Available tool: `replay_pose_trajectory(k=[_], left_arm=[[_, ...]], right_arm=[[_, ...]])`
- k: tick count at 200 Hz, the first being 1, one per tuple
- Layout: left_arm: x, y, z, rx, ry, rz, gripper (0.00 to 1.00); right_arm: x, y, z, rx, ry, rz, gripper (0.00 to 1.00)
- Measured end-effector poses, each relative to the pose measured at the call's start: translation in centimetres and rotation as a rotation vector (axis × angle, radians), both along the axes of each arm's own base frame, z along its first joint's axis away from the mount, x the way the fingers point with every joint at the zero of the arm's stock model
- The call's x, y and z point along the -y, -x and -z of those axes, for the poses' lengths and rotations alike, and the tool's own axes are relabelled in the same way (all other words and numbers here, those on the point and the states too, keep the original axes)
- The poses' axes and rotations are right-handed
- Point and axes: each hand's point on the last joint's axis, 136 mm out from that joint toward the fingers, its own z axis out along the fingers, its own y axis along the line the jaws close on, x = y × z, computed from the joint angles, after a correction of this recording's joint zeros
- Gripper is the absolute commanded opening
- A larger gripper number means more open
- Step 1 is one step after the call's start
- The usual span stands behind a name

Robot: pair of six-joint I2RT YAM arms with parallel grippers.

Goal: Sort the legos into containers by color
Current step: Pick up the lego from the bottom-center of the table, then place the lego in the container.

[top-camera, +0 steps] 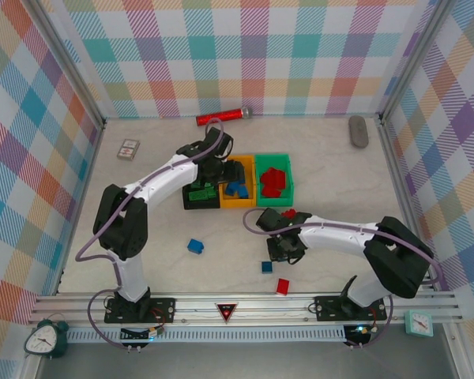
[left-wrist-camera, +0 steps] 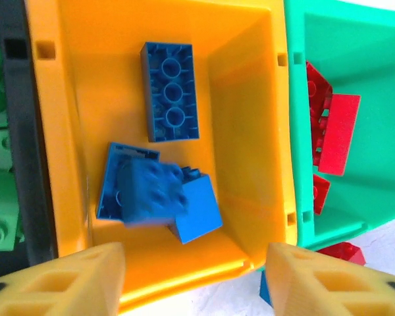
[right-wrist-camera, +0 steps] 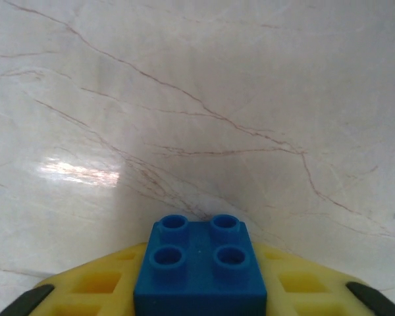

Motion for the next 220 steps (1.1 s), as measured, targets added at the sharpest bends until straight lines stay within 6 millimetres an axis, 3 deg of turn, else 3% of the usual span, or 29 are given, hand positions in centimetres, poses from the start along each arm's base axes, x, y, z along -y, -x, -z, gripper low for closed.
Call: replay_pose_trajectory(k=[32,62,91,131,150,174,191,220], left_arm=[[-2.1,3.3,-1.1,0.016,0.004,0.0,0.6],[-4.4,7.1,-1.8,0.039,0.019,-0.001,0.66],[-6.8,10.7,0.0,-0.001,-0.017,-0.006,0.78],[-9.7,15.2,2.7,-0.067,-0.059,-0.019,0.78],[-10.5,16.5,4.0,-0.097,-0.069,-0.033,0.78],[-11.1,17.5,5.5,-0.136,-0.09,-0.039,0.78],[-11.3,17.8,6.1,-0.155,-0.101,-0.038,0.78],[-11.3,17.8,7.9,-0.207,-0.134,-0.038,0.77]], right_arm=[[-1.6,-1.4,-1.1,0.048,-0.033,-0.019,0.28],[-4.4,-4.5,-4.5,0.15,-0.086,-0.054,0.29],[-8.1,-8.9,-8.7,0.254,-0.168,-0.085,0.3],[-10.8,-15.8,-12.3,0.355,-0.211,-0.092,0.34],[-11.7,-19.1,-12.8,0.384,-0.206,-0.093,0.42],[-12.3,-22.0,-12.4,0.403,-0.177,-0.101,0.6],[-12.3,-22.2,-11.6,0.388,-0.153,-0.128,0.63],[-12.2,-20.6,-10.8,0.352,-0.152,-0.158,0.63]])
